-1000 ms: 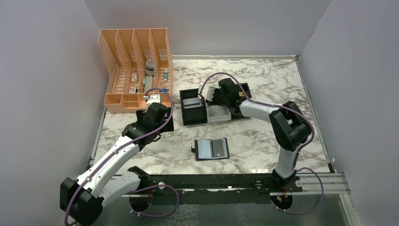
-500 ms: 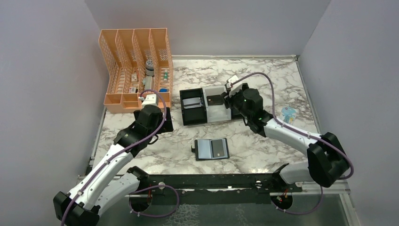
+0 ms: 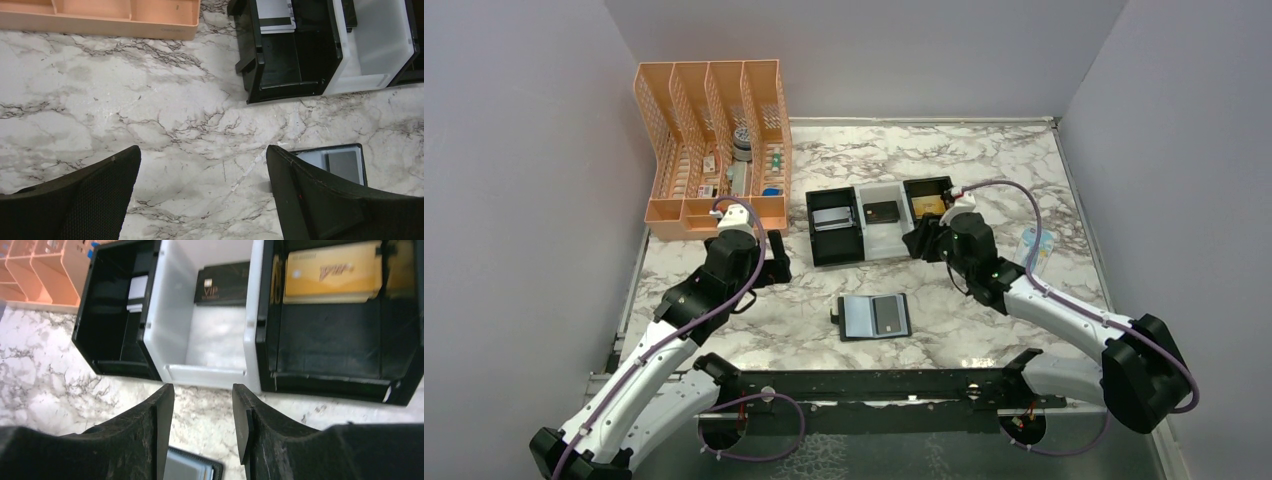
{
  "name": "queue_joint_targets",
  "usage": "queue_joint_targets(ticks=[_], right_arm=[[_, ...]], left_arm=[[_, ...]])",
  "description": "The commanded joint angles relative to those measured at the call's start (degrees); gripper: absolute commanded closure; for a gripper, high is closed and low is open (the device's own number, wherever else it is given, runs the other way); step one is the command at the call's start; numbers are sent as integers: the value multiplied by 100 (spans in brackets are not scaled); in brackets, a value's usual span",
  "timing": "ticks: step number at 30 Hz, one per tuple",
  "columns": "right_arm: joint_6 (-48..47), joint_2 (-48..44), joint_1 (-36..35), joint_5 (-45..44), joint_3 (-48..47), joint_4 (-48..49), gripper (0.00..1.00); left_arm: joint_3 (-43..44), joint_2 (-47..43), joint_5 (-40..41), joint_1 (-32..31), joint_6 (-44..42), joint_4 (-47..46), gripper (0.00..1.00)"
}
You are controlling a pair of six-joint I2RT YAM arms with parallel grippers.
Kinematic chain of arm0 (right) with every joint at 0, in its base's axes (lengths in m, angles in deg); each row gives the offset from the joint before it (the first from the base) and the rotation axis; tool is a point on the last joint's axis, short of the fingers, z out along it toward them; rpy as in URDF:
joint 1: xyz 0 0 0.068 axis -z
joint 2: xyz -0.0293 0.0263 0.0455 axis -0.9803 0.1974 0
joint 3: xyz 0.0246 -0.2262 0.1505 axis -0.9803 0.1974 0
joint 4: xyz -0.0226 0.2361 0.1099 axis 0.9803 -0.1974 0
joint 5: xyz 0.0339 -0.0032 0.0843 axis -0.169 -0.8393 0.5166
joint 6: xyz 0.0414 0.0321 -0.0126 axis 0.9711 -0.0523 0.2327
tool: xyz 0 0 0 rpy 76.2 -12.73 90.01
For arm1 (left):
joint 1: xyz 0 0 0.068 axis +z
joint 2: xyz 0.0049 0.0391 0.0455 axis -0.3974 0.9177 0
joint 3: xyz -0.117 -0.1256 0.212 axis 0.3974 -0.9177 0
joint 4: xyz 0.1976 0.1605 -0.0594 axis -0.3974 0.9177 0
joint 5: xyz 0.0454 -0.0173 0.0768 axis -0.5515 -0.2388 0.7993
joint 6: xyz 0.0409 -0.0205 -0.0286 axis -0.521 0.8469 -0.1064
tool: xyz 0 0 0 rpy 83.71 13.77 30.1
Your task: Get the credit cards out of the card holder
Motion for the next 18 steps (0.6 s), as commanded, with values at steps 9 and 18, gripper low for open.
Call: queue_joint_targets(ticks=[9,18], right_arm=[[820,5,27,1303,256,-735,52],[599,-125,27,2396,333,-807,53]], left_arm=[[-104,-143,-926,31,-221,-337,1],[-335,-139,-2705,27,360,-1210,2]])
